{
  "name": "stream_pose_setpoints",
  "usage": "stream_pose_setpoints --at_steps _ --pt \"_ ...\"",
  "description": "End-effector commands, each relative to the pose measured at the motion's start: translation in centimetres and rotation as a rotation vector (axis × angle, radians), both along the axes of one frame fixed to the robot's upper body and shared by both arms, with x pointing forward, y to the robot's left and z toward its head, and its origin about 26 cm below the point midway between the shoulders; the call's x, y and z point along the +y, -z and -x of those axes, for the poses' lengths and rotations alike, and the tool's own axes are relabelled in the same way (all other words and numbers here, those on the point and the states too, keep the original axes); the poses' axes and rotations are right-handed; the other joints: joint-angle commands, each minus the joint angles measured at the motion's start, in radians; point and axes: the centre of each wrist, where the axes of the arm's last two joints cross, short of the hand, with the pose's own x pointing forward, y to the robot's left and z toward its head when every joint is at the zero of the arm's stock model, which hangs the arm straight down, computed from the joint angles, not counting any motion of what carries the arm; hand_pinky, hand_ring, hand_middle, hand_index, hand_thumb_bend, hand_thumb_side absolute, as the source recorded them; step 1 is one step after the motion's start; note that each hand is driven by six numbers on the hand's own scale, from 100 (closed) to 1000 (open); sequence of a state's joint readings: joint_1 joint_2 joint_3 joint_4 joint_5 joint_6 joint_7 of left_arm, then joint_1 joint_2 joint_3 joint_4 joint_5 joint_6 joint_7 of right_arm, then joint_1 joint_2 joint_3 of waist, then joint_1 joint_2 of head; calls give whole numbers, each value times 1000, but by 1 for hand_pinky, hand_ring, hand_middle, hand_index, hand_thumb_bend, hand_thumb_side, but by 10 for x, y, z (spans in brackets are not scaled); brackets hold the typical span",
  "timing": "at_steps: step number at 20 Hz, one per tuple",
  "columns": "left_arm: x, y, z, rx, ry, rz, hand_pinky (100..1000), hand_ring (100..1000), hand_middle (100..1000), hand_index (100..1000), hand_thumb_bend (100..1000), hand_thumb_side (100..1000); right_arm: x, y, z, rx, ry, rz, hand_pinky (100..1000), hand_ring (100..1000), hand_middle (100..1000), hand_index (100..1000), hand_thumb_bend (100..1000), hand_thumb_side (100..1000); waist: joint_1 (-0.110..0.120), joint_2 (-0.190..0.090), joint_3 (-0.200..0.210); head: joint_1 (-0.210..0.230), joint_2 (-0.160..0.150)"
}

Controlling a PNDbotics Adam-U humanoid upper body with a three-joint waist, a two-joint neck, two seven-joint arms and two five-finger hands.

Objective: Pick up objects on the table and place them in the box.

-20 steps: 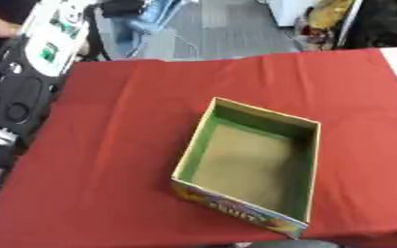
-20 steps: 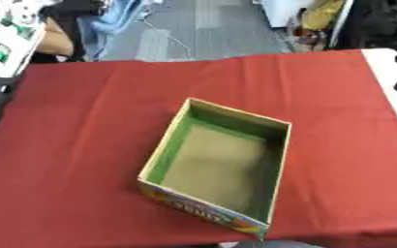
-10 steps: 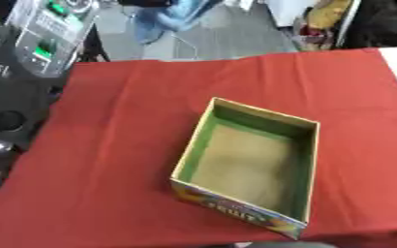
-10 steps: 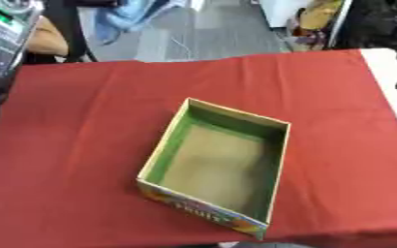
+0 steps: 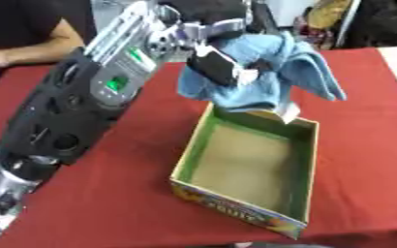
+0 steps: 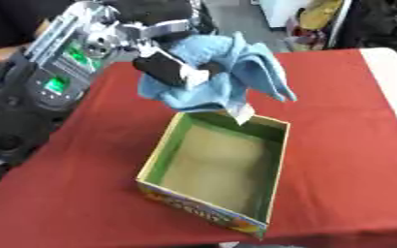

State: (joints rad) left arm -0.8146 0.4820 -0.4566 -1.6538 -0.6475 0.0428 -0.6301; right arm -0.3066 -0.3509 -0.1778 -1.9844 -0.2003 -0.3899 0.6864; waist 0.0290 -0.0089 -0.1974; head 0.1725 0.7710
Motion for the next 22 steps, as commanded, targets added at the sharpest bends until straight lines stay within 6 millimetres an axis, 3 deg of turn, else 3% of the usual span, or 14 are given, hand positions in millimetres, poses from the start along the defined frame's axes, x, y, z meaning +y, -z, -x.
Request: stream_pose_setpoints --at_steps 1,2,3,4,5,6,7,9,10,11,22 --pt "-3 26 -15 67 -10 -17 100 100 100 124 100 376 2 -9 1 -32 -16 10 542 757 806 962 100 694 -3 -8 -3 10 -1" --pt "-3 38 -20 92 -15 -9 100 100 100 117 100 377 2 -9 1 -32 -18 11 542 757 806 962 100 694 -3 -7 -4 10 -1" --pt "-3 47 -24 108 -18 -4 100 140 284 357 100 312 3 -9 1 -33 -19 11 542 756 805 961 100 694 -3 -7 -4 11 -1" --pt "-1 60 -28 140 -23 -7 263 310 459 513 100 259 3 -9 1 -33 -20 12 542 756 805 961 100 694 -3 -6 -5 11 -1" --pt "0 69 -32 167 -24 -18 439 488 633 695 100 450 3 -9 1 -33 -21 11 542 756 805 961 100 693 -3 -6 -6 11 -1" --pt "1 78 -34 198 -19 -34 480 534 685 737 100 543 3 -9 1 -34 -21 11 542 756 805 961 100 693 -3 -5 -6 10 -1" --pt "2 83 -36 223 -14 -47 591 679 810 852 311 833 3 -10 1 -33 -21 11 542 756 805 961 100 693 -3 -5 -6 10 -1" --pt "5 90 -38 266 -7 -71 621 726 849 887 447 975 3 -9 1 -33 -22 13 542 756 805 961 100 693 -4 -5 -4 9 -1" --pt "6 91 -38 277 -6 -76 624 733 853 893 468 1000 3 -9 1 -33 -22 13 542 756 805 961 100 692 -4 -5 -4 9 -1" --pt "7 91 -39 286 -6 -76 632 742 861 903 508 1000 3 -9 1 -32 -21 13 542 756 805 961 100 692 -4 -5 -3 9 -1" --pt "9 89 -38 287 -5 -68 739 848 949 947 569 1000 3 -9 1 -29 -24 18 540 755 805 961 100 694 -4 -5 -1 9 -1"
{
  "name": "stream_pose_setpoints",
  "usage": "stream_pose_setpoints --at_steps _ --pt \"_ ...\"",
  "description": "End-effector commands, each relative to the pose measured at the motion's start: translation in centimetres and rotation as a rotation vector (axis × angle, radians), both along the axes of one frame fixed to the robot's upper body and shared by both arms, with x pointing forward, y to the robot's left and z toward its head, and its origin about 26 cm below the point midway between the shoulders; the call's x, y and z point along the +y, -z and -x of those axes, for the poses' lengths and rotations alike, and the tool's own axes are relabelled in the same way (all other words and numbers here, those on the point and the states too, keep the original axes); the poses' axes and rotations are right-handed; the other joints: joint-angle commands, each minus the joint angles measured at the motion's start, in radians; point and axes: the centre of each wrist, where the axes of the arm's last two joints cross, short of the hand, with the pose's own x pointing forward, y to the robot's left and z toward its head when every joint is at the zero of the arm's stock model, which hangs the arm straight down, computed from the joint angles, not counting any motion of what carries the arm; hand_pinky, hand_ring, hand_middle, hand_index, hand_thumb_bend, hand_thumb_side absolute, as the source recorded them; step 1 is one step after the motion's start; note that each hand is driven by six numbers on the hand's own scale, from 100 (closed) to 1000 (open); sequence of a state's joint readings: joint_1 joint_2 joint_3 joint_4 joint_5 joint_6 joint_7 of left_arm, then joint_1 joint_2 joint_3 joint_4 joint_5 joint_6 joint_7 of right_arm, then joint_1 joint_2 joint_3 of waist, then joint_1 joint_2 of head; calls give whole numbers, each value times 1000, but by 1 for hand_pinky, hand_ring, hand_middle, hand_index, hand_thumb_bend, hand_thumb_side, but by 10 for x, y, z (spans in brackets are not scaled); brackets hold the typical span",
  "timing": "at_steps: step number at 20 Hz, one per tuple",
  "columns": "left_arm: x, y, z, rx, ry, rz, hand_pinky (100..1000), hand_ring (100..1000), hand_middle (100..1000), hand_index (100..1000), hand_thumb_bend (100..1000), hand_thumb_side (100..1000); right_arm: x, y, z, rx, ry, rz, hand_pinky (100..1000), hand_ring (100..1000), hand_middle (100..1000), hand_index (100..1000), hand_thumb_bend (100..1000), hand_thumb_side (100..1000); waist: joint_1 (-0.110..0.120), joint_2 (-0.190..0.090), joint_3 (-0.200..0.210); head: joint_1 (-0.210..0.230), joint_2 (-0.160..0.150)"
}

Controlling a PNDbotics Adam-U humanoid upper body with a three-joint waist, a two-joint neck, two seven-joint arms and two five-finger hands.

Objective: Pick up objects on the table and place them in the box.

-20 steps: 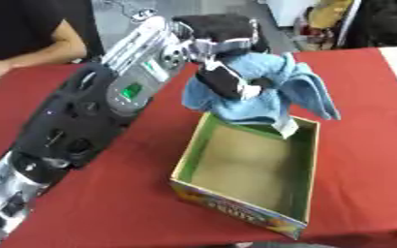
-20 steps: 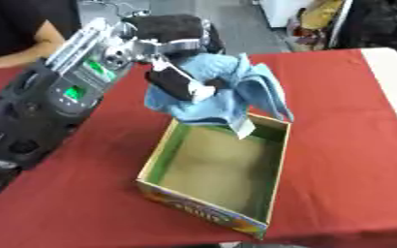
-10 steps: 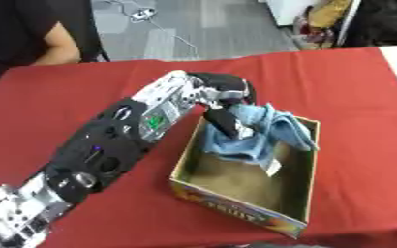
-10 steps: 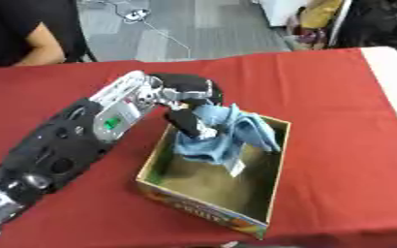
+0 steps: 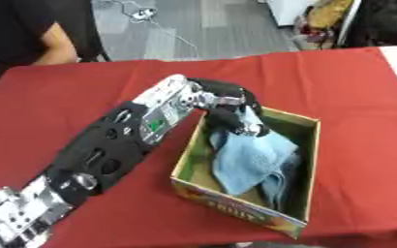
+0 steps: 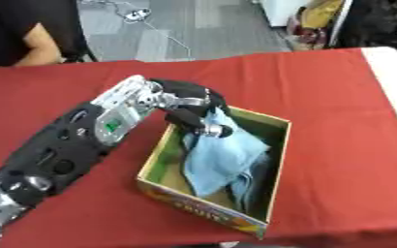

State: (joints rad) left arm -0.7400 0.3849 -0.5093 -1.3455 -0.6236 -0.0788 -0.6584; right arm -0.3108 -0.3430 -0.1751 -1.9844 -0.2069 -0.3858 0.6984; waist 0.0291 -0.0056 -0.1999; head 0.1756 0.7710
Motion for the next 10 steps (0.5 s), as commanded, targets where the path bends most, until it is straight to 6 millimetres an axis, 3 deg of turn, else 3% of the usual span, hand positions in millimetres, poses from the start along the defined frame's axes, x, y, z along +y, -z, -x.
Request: stream_pose_setpoints --at_steps 1,2,7,9,10 --pt "4 -13 -1 -34 4 9 753 860 960 955 574 1000 1 -9 2 -32 -9 18 540 755 805 961 100 694 -4 -9 2 5 -1" --pt "4 -16 0 -48 6 11 806 897 990 978 590 1000 1 -9 2 -32 -9 18 540 755 804 961 100 694 -4 -9 2 5 -1" --pt "13 -45 8 -272 -8 117 811 879 976 989 595 1000 0 -8 2 -30 -1 14 540 755 804 961 100 695 -3 -11 4 0 -1" --pt "20 -59 16 -399 -22 191 794 845 953 976 455 963 -1 -9 2 -30 4 12 541 756 804 963 100 697 -3 -11 5 -4 -1" --pt "27 -67 21 -474 -42 242 780 832 943 969 274 934 -1 -9 2 -31 7 10 541 756 805 963 100 698 -3 -10 6 -7 -1"
